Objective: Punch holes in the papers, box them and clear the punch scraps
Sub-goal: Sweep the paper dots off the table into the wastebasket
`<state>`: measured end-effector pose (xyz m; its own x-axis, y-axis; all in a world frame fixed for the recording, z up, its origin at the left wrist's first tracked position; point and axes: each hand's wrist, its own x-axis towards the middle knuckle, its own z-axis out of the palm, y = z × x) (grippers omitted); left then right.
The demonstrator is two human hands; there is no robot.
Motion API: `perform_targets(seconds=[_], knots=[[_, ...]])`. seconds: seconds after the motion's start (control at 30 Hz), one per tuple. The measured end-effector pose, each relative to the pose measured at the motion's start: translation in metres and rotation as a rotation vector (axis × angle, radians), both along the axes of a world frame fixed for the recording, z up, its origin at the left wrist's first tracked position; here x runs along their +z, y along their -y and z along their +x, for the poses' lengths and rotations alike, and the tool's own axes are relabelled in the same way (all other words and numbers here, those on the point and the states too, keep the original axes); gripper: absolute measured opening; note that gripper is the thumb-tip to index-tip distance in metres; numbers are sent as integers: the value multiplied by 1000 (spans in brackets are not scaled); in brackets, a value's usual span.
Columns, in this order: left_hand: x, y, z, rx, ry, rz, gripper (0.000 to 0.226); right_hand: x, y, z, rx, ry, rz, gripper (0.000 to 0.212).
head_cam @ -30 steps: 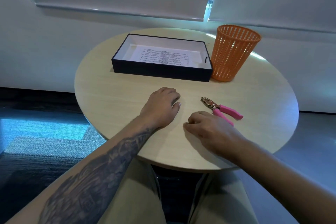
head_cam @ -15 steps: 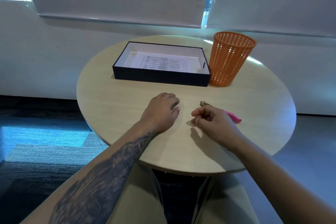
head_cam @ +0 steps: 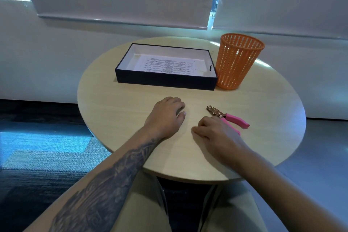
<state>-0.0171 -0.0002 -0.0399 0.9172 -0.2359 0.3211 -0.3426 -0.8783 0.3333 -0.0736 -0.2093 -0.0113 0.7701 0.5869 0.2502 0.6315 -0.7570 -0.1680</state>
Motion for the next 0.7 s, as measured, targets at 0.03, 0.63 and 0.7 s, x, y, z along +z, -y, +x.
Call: perform_targets(seconds=[0.03, 0.63, 0.7], knots=[[0, 0, 0, 0, 1, -3, 36, -1, -1, -2, 6, 29, -25, 27], [1, 0, -2, 0, 11, -8, 34, 13, 8, 3, -324, -494, 601, 20], [1, 0, -1, -3, 8, -8, 34, 10, 5, 2, -212, -341, 379, 20]])
